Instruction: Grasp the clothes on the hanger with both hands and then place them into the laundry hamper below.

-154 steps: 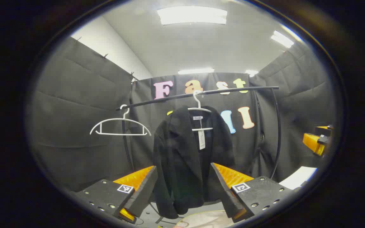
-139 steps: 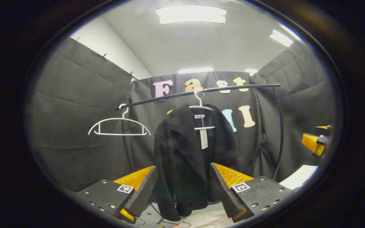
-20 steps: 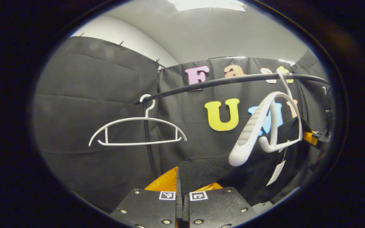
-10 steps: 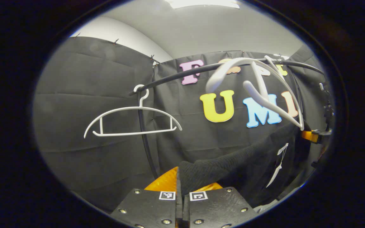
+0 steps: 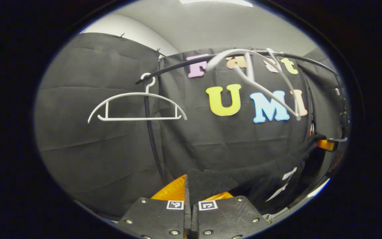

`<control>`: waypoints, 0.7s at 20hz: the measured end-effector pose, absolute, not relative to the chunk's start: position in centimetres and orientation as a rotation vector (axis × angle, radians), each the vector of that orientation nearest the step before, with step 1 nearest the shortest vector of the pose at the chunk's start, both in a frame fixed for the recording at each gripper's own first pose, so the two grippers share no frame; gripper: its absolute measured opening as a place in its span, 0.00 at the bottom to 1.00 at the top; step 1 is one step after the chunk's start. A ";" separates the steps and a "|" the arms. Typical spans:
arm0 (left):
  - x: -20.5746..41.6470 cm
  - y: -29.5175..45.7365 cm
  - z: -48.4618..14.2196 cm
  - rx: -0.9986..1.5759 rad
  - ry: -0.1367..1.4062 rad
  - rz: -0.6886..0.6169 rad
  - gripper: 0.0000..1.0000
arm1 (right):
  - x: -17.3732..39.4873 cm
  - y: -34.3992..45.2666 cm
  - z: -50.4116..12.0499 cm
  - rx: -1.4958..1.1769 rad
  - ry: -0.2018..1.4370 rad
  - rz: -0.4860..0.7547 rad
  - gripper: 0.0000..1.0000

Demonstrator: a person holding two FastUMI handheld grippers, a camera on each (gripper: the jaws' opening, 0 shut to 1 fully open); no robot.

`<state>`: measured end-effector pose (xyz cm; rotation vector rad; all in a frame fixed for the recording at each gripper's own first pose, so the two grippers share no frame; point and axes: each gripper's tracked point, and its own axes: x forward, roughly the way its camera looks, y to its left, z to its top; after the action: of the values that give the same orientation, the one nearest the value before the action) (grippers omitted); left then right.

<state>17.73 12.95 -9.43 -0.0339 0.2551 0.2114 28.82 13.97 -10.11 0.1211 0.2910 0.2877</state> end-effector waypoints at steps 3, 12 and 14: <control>14.8 11.9 -10.2 -0.020 0.273 0.187 0.01 | 26.1 13.5 -10.9 0.085 0.302 0.293 0.01; 14.0 4.4 -11.4 -0.052 0.278 -0.001 0.01 | 17.2 16.3 -11.3 0.052 0.336 0.370 0.00; 13.8 2.7 -12.1 -0.060 0.284 -0.041 0.02 | 15.5 17.5 -11.6 0.047 0.344 0.394 0.00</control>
<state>13.79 2.70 -12.14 -0.0602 0.2842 -0.0410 15.53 17.51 -11.58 0.0470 0.3440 0.3939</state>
